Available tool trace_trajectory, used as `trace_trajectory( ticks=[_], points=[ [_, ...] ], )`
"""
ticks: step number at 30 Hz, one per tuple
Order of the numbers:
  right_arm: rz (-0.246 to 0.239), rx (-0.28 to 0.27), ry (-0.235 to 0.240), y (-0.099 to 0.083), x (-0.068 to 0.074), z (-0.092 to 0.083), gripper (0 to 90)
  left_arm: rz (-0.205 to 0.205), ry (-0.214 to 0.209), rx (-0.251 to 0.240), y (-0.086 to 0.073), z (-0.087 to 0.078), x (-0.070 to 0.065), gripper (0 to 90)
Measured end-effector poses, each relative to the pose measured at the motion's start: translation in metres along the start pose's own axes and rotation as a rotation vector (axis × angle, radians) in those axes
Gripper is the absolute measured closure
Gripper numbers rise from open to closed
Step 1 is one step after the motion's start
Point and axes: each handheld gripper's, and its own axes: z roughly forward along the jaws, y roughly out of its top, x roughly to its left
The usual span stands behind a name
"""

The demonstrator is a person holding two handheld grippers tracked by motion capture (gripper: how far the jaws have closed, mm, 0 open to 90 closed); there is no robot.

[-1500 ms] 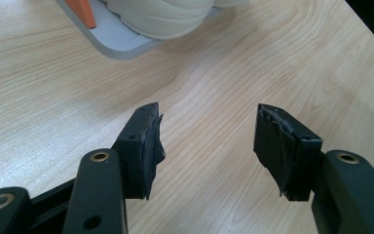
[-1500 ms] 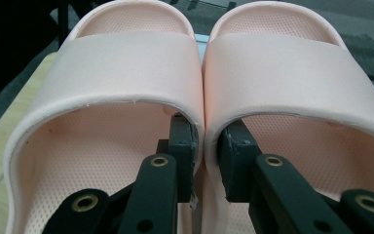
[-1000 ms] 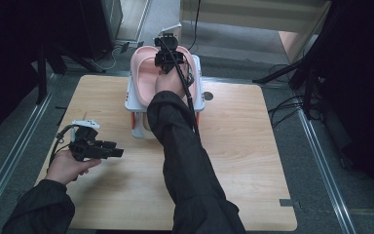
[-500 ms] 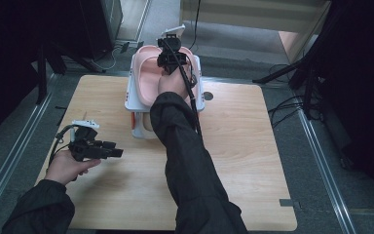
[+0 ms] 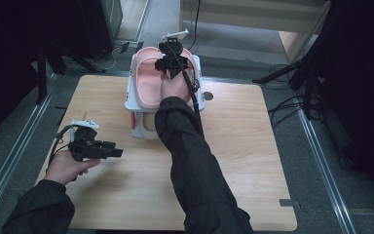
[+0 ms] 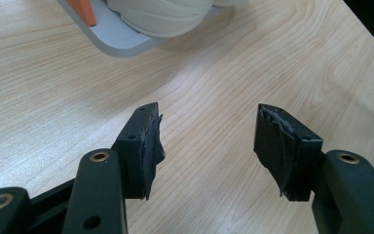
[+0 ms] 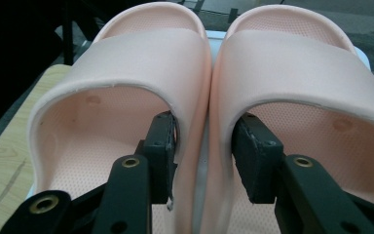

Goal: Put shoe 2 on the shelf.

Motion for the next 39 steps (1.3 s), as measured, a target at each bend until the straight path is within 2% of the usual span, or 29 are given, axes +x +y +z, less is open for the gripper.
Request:
trace_trajectory(
  ticks=[4,10,14,24,30,33,35,39],
  points=[
    [-0.005,-0.010,0.020,-0.004,-0.002,-0.007,60.9,0.001,0.005,-0.002,0.000,0.000,-0.001,42.4],
    [-0.002,-0.015,0.093,-0.009,-0.008,-0.019,61.3,-0.003,0.009,-0.001,-0.001,0.000,-0.001,42.4],
    [-0.012,-0.015,0.123,-0.016,-0.010,-0.024,61.5,-0.002,0.010,0.003,-0.001,0.000,0.000,42.4],
    [-0.037,-0.007,0.257,-0.035,-0.013,-0.040,61.5,-0.005,0.014,0.004,-0.001,0.000,0.000,42.1],
    [-0.072,-0.020,0.358,-0.047,-0.009,-0.055,61.6,-0.005,0.019,0.012,-0.001,0.000,0.000,41.9],
    [-0.094,-0.017,0.391,-0.053,-0.007,-0.063,61.7,-0.007,0.020,0.013,-0.002,0.000,0.000,41.8],
    [-0.130,-0.018,0.410,-0.058,-0.007,-0.066,61.7,-0.006,0.021,0.013,-0.001,0.000,0.000,41.8],
    [-0.154,-0.032,0.467,-0.073,-0.010,-0.077,61.7,-0.010,0.024,0.016,-0.001,0.001,-0.001,41.6]
  ],
)
